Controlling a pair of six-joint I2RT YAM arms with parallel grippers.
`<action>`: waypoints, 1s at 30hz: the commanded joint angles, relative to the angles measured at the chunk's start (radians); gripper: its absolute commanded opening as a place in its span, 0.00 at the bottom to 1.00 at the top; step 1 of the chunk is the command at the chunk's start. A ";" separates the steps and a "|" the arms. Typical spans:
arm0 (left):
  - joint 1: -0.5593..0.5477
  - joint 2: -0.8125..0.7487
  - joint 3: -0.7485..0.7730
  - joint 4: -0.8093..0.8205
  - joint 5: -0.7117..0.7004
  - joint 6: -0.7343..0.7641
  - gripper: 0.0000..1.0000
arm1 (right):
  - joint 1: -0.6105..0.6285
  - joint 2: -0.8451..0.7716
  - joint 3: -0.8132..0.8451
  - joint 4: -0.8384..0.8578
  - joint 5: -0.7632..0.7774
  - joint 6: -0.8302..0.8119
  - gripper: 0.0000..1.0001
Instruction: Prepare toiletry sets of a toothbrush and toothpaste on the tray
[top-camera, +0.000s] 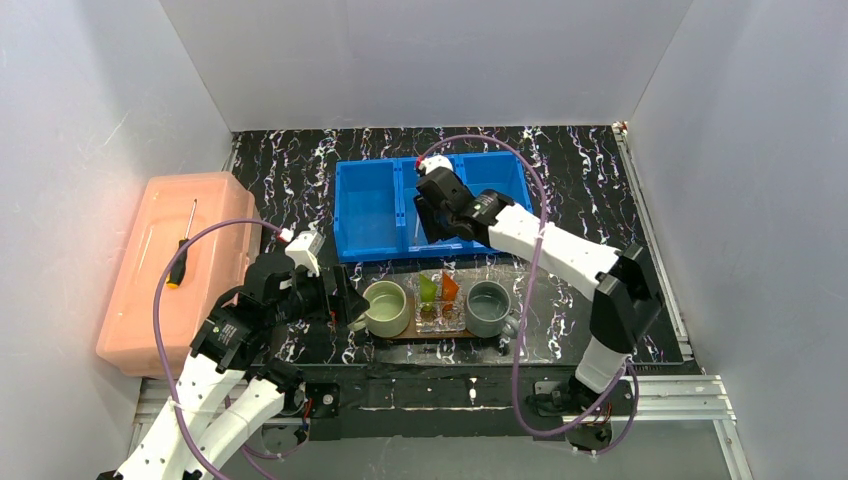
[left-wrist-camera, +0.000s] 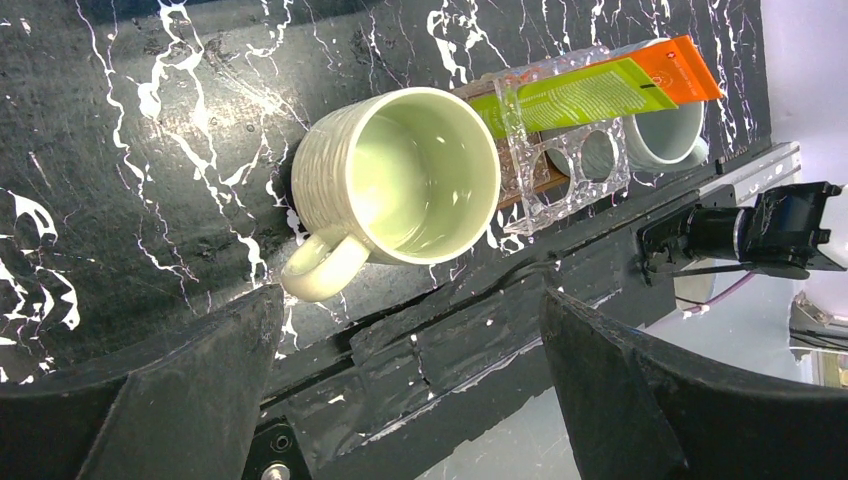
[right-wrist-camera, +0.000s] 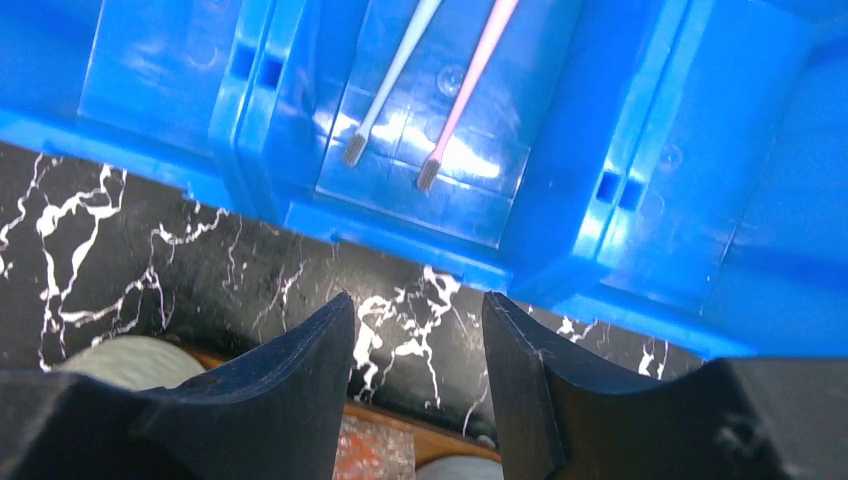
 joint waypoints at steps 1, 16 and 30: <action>-0.001 -0.006 -0.001 0.004 0.024 0.017 0.99 | -0.032 0.073 0.106 0.030 -0.033 -0.002 0.57; 0.000 -0.005 -0.002 0.007 0.038 0.024 0.99 | -0.121 0.369 0.316 0.008 -0.018 0.045 0.55; 0.000 -0.014 -0.002 0.007 0.045 0.028 0.99 | -0.169 0.519 0.385 0.029 -0.047 0.099 0.57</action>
